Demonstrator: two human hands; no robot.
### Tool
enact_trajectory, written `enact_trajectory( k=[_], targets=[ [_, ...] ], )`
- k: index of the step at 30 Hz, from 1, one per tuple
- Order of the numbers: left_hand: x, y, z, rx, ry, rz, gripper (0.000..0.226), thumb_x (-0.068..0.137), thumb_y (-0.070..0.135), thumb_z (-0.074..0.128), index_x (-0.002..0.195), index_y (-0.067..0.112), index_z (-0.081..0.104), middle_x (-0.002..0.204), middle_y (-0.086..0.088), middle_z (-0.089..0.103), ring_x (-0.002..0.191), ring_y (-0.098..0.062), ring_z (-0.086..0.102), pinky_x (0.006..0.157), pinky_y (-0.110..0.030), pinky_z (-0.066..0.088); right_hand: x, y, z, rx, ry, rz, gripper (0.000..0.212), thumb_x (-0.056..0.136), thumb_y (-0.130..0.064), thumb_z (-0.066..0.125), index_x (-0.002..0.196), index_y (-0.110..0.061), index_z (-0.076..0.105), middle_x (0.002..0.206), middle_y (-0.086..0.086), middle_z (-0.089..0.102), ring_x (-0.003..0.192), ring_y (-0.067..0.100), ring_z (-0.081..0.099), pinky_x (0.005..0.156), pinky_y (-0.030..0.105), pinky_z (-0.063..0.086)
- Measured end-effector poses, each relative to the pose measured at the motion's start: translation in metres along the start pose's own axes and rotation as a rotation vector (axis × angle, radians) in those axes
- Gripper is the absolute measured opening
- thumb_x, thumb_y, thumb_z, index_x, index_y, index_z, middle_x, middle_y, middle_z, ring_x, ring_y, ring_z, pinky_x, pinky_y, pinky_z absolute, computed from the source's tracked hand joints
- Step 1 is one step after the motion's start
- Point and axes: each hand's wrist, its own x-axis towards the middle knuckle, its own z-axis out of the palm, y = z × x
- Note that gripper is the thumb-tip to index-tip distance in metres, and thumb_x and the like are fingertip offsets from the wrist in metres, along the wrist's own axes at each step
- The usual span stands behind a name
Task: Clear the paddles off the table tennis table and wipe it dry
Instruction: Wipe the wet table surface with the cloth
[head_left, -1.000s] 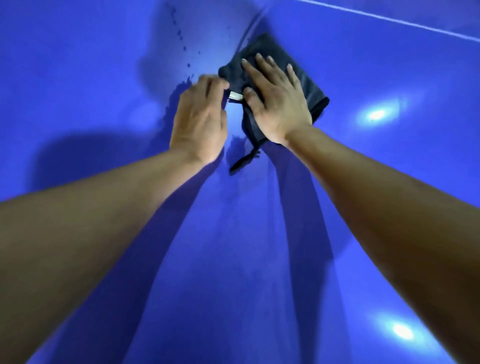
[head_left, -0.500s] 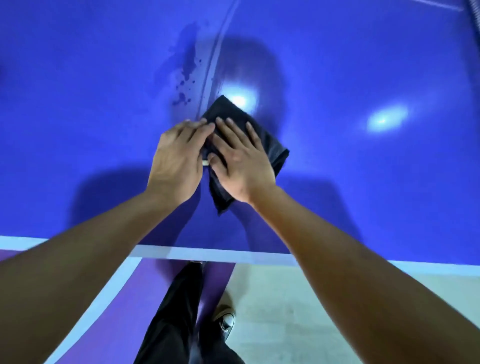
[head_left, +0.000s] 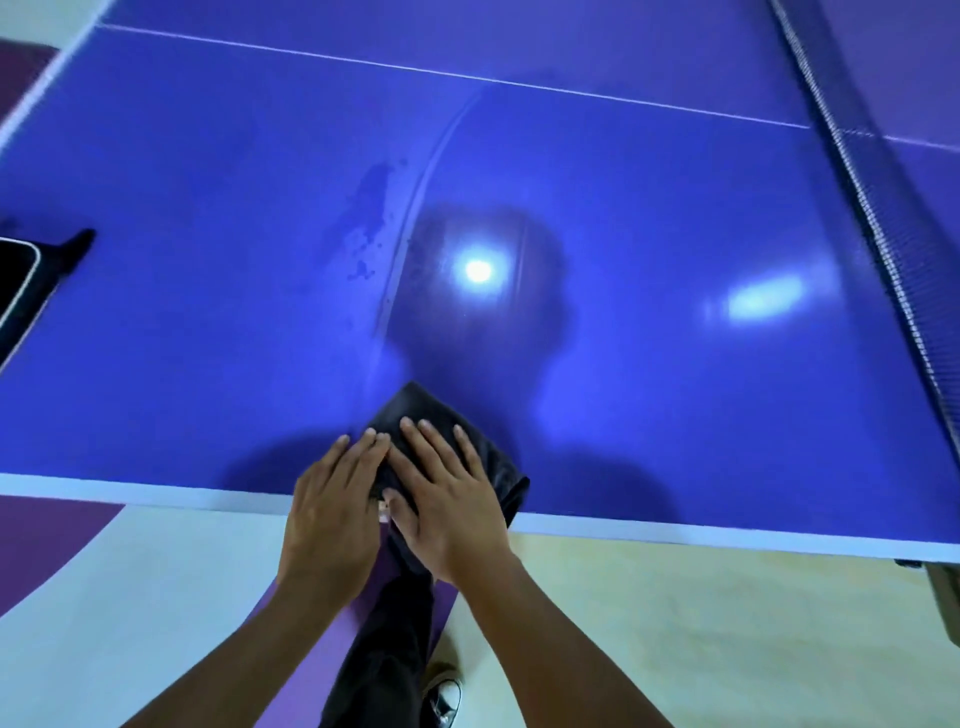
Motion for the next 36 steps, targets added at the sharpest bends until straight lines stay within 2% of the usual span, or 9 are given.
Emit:
enact_trajectory(
  k=[6, 10, 14, 18, 24, 28, 31, 36],
  targets=[
    [0.055, 0.008, 0.003, 0.093, 0.001, 0.049, 0.056, 0.095, 0.018, 0.032, 0.145, 0.009, 0.053, 0.153, -0.006, 0.051, 0.141, -0.031, 0.046, 0.106, -0.044, 0.041, 0.073, 0.051, -0.021, -0.018, 0.072, 0.185, 0.059, 0.107, -0.048, 0.030, 0.163, -0.033, 0.021, 0.171, -0.004, 0.015, 0.158, 0.011, 0.004, 0.128, 0.044, 0.002],
    [0.114, 0.015, 0.008, 0.083, -0.012, 0.034, 0.055, 0.096, 0.021, 0.031, 0.147, 0.011, 0.051, 0.156, -0.006, 0.046, 0.145, -0.031, 0.041, 0.107, -0.050, 0.045, 0.148, 0.102, -0.041, -0.043, 0.085, 0.249, 0.062, 0.104, -0.048, 0.027, 0.163, -0.033, 0.018, 0.172, -0.004, 0.013, 0.158, 0.012, 0.002, 0.128, 0.044, 0.000],
    [0.182, 0.017, 0.009, 0.071, -0.006, 0.032, 0.055, 0.097, 0.024, 0.030, 0.147, 0.013, 0.050, 0.158, -0.005, 0.042, 0.148, -0.029, 0.036, 0.111, -0.049, 0.043, 0.235, 0.151, -0.065, -0.054, 0.068, 0.280, 0.067, 0.098, -0.048, 0.018, 0.164, -0.033, 0.015, 0.172, -0.004, 0.009, 0.158, 0.012, -0.001, 0.128, 0.044, -0.003],
    [0.250, 0.017, 0.007, 0.075, -0.002, 0.046, 0.054, 0.097, 0.026, 0.030, 0.144, 0.012, 0.052, 0.156, -0.007, 0.045, 0.147, -0.031, 0.038, 0.110, -0.049, 0.042, 0.331, 0.195, -0.083, -0.067, 0.064, 0.301, 0.061, 0.105, -0.043, 0.022, 0.164, -0.034, 0.012, 0.172, -0.004, 0.007, 0.158, 0.012, -0.003, 0.128, 0.044, -0.006],
    [0.335, 0.031, 0.015, 0.075, 0.062, 0.104, 0.052, 0.096, 0.024, 0.035, 0.143, 0.010, 0.053, 0.157, -0.009, 0.042, 0.147, -0.033, 0.036, 0.116, -0.046, 0.029, 0.441, 0.255, -0.105, -0.054, 0.087, 0.268, 0.057, 0.106, -0.040, 0.028, 0.162, -0.035, 0.021, 0.171, -0.004, 0.015, 0.158, 0.011, 0.004, 0.128, 0.041, -0.004],
    [0.375, 0.056, 0.026, 0.062, 0.102, 0.143, 0.053, 0.097, 0.025, 0.034, 0.144, 0.011, 0.053, 0.158, -0.008, 0.041, 0.148, -0.032, 0.036, 0.114, -0.048, 0.033, 0.488, 0.289, -0.117, -0.037, 0.098, 0.288, 0.056, 0.106, -0.039, 0.027, 0.162, -0.034, 0.023, 0.171, -0.005, 0.014, 0.158, 0.010, 0.004, 0.128, 0.041, -0.004],
    [0.390, 0.079, 0.042, 0.075, 0.101, 0.201, 0.053, 0.097, 0.024, 0.037, 0.145, 0.010, 0.053, 0.159, -0.009, 0.041, 0.147, -0.033, 0.036, 0.116, -0.048, 0.031, 0.509, 0.302, -0.120, -0.039, 0.090, 0.290, 0.057, 0.106, -0.040, 0.026, 0.162, -0.033, 0.022, 0.172, -0.004, 0.013, 0.158, 0.010, 0.003, 0.127, 0.042, -0.005],
    [0.394, 0.126, 0.067, 0.127, 0.077, 0.359, 0.052, 0.098, 0.025, 0.041, 0.147, 0.010, 0.050, 0.159, -0.012, 0.040, 0.148, -0.035, 0.037, 0.118, -0.051, 0.030, 0.504, 0.327, -0.128, -0.058, 0.067, 0.186, 0.057, 0.107, -0.042, 0.027, 0.163, -0.031, 0.021, 0.172, -0.003, 0.013, 0.158, 0.011, 0.005, 0.127, 0.040, -0.004]
  ],
)
